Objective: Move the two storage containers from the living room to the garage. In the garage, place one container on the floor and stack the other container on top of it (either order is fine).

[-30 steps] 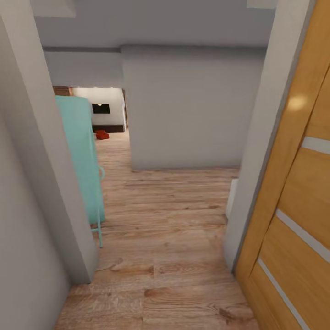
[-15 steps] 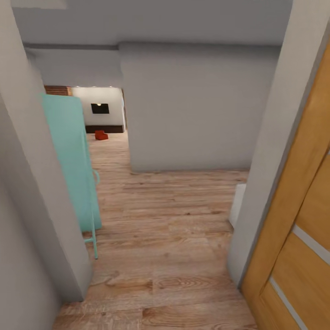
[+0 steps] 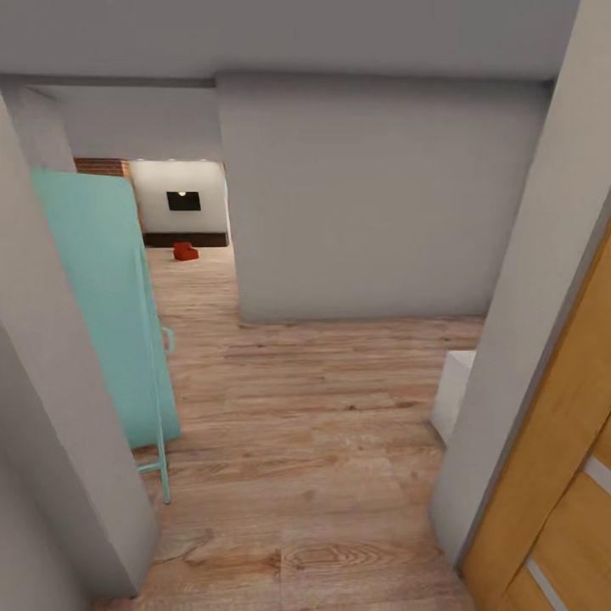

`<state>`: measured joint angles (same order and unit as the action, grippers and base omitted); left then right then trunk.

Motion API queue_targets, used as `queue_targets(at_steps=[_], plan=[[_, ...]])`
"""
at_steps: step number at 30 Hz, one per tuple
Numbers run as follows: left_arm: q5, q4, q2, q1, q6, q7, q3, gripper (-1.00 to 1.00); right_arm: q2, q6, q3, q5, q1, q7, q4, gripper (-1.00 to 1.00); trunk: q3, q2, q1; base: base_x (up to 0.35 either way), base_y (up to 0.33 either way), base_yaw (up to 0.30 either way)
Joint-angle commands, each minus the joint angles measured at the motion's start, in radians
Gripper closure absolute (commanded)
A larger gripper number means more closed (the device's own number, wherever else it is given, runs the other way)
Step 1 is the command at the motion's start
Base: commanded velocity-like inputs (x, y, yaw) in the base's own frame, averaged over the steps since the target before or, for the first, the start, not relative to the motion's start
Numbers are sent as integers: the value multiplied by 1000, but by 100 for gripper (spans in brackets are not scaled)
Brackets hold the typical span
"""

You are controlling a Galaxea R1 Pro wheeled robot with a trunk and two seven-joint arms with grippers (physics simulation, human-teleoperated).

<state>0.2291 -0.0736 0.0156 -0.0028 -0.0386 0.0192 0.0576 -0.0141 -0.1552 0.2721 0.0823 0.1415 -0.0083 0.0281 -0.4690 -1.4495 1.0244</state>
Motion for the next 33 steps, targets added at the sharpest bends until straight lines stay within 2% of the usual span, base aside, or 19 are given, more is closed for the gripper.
queue_targets(at_steps=[1, 33], plan=[[1, 0, 0, 0, -2, 0, 5, -100, 0, -6, 8, 8, 1, -1, 3, -100, -1, 0, 1, 322, 0, 0], [1, 0, 1, 0, -2, 1, 5, -100, 0, -7, 8, 8, 1, -1, 3, -100, -1, 0, 1, 322, 0, 0]])
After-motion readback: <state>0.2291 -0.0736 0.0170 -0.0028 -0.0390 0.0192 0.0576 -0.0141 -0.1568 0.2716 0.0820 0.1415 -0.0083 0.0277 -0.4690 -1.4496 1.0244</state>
